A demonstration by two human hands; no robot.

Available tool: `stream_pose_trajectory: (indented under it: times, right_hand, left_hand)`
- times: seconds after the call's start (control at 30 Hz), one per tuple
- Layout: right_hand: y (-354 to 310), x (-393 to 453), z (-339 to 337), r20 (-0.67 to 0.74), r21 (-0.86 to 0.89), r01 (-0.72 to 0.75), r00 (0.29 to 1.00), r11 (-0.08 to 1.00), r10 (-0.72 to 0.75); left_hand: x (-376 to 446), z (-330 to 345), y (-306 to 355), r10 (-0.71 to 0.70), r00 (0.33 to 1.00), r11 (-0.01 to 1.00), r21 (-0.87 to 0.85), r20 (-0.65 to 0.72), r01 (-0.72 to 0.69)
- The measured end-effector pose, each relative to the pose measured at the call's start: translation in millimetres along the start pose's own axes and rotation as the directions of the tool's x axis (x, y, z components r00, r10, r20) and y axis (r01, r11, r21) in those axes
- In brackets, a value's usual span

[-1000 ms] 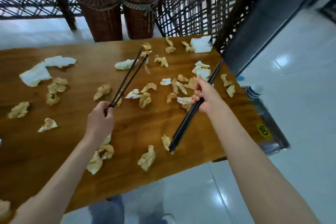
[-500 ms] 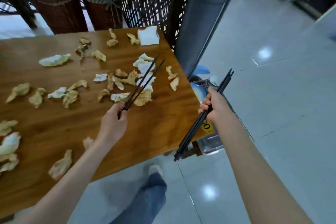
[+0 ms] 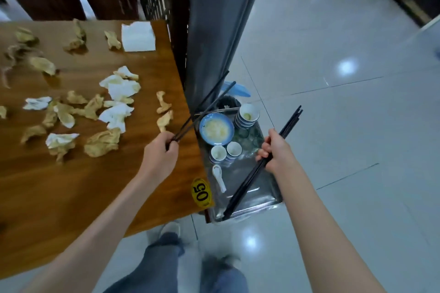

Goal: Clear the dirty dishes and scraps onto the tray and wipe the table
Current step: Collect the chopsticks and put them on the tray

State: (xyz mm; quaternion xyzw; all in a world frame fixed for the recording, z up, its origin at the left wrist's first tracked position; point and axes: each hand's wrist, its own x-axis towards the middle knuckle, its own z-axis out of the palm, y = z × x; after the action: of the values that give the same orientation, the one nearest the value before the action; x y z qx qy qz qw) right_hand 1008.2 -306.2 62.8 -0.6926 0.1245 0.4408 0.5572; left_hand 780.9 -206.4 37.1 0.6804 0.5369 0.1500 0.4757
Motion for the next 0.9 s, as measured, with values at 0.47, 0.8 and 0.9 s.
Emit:
stream_pose_trajectory:
  times: [0.47,0.8,0.9]
  right_hand:
    - [15,176,-71,0.093,-0.517,0.065,0.996,0.854,-0.02]
    - [76,269,-81,0.321,-0.789,0.288,0.946,0.542,-0.036]
    - [97,284,-79,0.373,-0.833,0.331,0.928,0.443,0.006]
  left_hand:
    - [6,208,31,-0.153,0.971,0.985,-0.112,-0.182,0.134]
    - [16,265,-39,-0.271,0.912,0.962,-0.06,-0.308,0.265]
    - [9,274,-64,-0.307,0.891,0.951,-0.078,-0.336,0.298]
